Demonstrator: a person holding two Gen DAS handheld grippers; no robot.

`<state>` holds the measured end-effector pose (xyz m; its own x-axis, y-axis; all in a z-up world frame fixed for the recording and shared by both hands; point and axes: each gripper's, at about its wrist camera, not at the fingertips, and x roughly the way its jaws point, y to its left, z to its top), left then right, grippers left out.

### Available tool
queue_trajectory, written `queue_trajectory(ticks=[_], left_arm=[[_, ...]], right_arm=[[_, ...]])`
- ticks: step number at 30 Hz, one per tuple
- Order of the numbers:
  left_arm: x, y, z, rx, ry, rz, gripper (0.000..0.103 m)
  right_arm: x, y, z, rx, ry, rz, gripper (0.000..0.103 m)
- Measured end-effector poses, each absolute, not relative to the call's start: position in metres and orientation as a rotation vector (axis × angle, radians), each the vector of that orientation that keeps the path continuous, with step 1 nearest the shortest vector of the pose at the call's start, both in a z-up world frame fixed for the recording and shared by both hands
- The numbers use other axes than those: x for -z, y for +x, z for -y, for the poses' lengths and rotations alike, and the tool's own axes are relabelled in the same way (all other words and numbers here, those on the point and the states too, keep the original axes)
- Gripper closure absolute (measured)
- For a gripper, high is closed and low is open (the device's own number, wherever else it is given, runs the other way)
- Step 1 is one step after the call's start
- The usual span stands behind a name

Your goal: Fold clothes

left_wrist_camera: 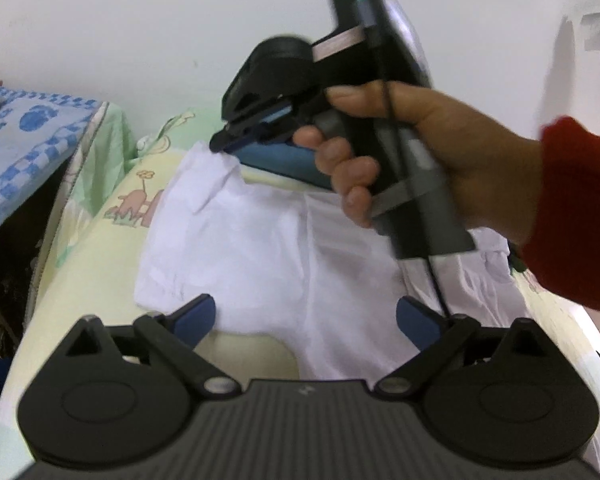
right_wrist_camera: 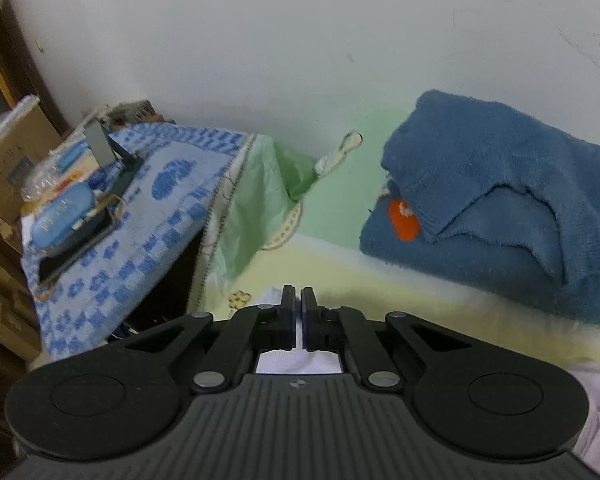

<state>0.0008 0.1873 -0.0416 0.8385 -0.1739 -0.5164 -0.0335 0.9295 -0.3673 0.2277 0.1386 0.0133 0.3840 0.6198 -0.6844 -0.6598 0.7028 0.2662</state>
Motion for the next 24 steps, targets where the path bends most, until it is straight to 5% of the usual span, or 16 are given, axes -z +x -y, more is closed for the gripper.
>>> queue_trajectory(ticks=[5, 11, 12, 15, 16, 21, 24], left_arm=[[0.053, 0.021, -0.201, 0.090, -0.419, -0.607, 0.005], [0.056, 0.031, -0.195, 0.109, -0.384, -0.609, 0.022], [0.056, 0.032, -0.193, 0.108, -0.380, -0.608, 0.036], [0.056, 0.036, -0.188, 0.125, -0.383, -0.617, 0.097], [0.054, 0.036, -0.185, 0.123, -0.369, -0.614, 0.103], [0.041, 0.027, -0.163, 0.109, -0.292, -0.591, 0.102], [0.038, 0.017, -0.157, 0.057, -0.259, -0.580, 0.091]], right_arm=[[-0.026, 0.225, -0.129, -0.852, -0.032, -0.817, 0.102], [-0.031, 0.227, -0.112, -0.860, 0.015, -0.797, 0.102], [-0.031, 0.227, -0.109, -0.857, 0.021, -0.795, 0.102], [-0.031, 0.228, -0.099, -0.848, 0.041, -0.791, 0.102], [-0.031, 0.229, -0.095, -0.845, 0.049, -0.789, 0.102], [-0.033, 0.236, -0.074, -0.835, 0.123, -0.782, 0.102], [-0.033, 0.238, -0.063, -0.830, 0.148, -0.779, 0.102]])
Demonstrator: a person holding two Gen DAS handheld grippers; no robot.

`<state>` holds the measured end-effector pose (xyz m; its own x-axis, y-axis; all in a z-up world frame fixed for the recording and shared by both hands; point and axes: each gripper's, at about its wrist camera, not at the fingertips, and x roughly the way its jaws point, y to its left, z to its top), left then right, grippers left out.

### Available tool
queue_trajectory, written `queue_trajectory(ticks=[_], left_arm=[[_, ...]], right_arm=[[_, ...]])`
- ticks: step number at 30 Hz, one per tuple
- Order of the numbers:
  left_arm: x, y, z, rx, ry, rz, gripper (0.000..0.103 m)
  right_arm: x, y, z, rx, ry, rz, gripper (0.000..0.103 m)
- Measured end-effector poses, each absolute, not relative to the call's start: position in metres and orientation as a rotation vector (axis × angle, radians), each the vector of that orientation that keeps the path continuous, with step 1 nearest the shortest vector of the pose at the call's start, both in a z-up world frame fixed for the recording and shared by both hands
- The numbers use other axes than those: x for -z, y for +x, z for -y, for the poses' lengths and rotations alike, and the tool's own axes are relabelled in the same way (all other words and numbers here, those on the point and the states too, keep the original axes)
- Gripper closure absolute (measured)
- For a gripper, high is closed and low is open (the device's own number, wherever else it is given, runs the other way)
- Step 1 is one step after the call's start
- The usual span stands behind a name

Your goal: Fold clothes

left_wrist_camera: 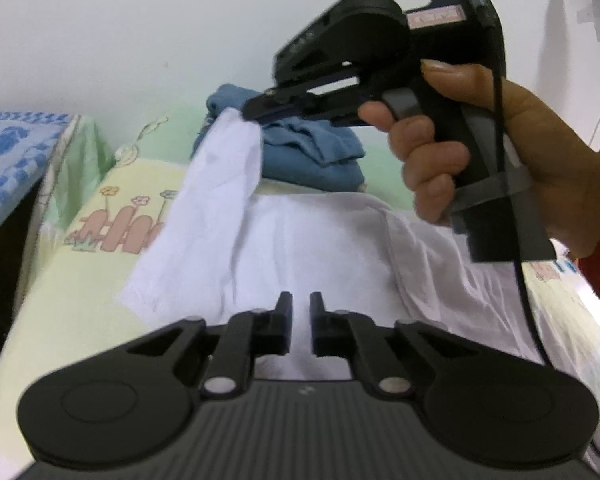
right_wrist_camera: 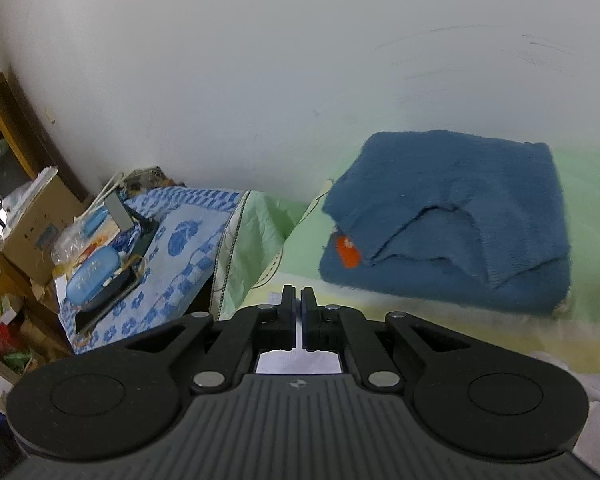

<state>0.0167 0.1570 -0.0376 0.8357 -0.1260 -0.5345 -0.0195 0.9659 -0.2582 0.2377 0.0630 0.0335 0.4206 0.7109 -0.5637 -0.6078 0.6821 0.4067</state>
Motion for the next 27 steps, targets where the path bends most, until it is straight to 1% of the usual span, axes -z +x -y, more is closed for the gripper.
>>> queue_trajectory(ticks=[2, 3, 4, 5, 6, 13, 16, 17, 18, 19, 20, 21, 22, 23, 24, 25, 27], left_arm=[[0.037, 0.010, -0.161, 0.020, -0.246, -0.565, 0.071], [0.038, 0.009, -0.165, 0.020, -0.258, -0.566, 0.050], [0.039, 0.007, -0.170, 0.020, -0.269, -0.567, 0.032], [0.040, 0.006, -0.175, 0.020, -0.281, -0.568, 0.028], [0.041, 0.004, -0.180, 0.020, -0.292, -0.569, 0.028], [0.054, 0.020, -0.208, 0.003, -0.471, -0.601, 0.028], [0.055, 0.029, -0.206, 0.023, -0.492, -0.605, 0.021], [0.055, 0.033, -0.205, 0.033, -0.495, -0.609, 0.021], [0.055, 0.037, -0.203, 0.042, -0.501, -0.613, 0.025], [0.055, 0.040, -0.201, 0.052, -0.508, -0.617, 0.036], [0.055, 0.043, -0.198, 0.065, -0.510, -0.624, 0.043], [0.055, 0.046, -0.193, 0.079, -0.500, -0.635, 0.055], [0.054, 0.048, -0.187, 0.087, -0.477, -0.640, 0.060], [0.052, 0.047, -0.181, 0.084, -0.449, -0.632, 0.061], [0.050, 0.046, -0.175, 0.078, -0.420, -0.622, 0.064], [0.047, 0.045, -0.170, 0.074, -0.403, -0.610, 0.071], [0.041, 0.040, -0.162, 0.068, -0.376, -0.582, 0.076]], right_arm=[[-0.034, 0.236, -0.056, -0.839, 0.150, -0.773, 0.102], [-0.034, 0.235, -0.051, -0.845, 0.156, -0.771, 0.102], [-0.034, 0.235, -0.046, -0.851, 0.162, -0.768, 0.102], [-0.033, 0.233, -0.040, -0.858, 0.173, -0.766, 0.102], [-0.032, 0.232, -0.034, -0.866, 0.184, -0.764, 0.102], [-0.006, 0.226, 0.024, -0.841, 0.244, -0.798, 0.102], [0.010, 0.225, 0.041, -0.797, 0.217, -0.820, 0.102], [0.015, 0.226, 0.044, -0.782, 0.207, -0.832, 0.102], [0.020, 0.226, 0.047, -0.765, 0.203, -0.839, 0.102], [0.023, 0.227, 0.050, -0.746, 0.205, -0.843, 0.100], [0.025, 0.227, 0.056, -0.727, 0.228, -0.849, 0.096], [0.026, 0.227, 0.061, -0.708, 0.253, -0.854, 0.089], [0.025, 0.227, 0.068, -0.697, 0.299, -0.862, 0.086], [0.023, 0.226, 0.071, -0.700, 0.325, -0.876, 0.086], [0.022, 0.225, 0.074, -0.704, 0.349, -0.891, 0.086], [0.020, 0.224, 0.077, -0.707, 0.372, -0.906, 0.081], [0.020, 0.223, 0.077, -0.698, 0.426, -0.970, 0.073]])
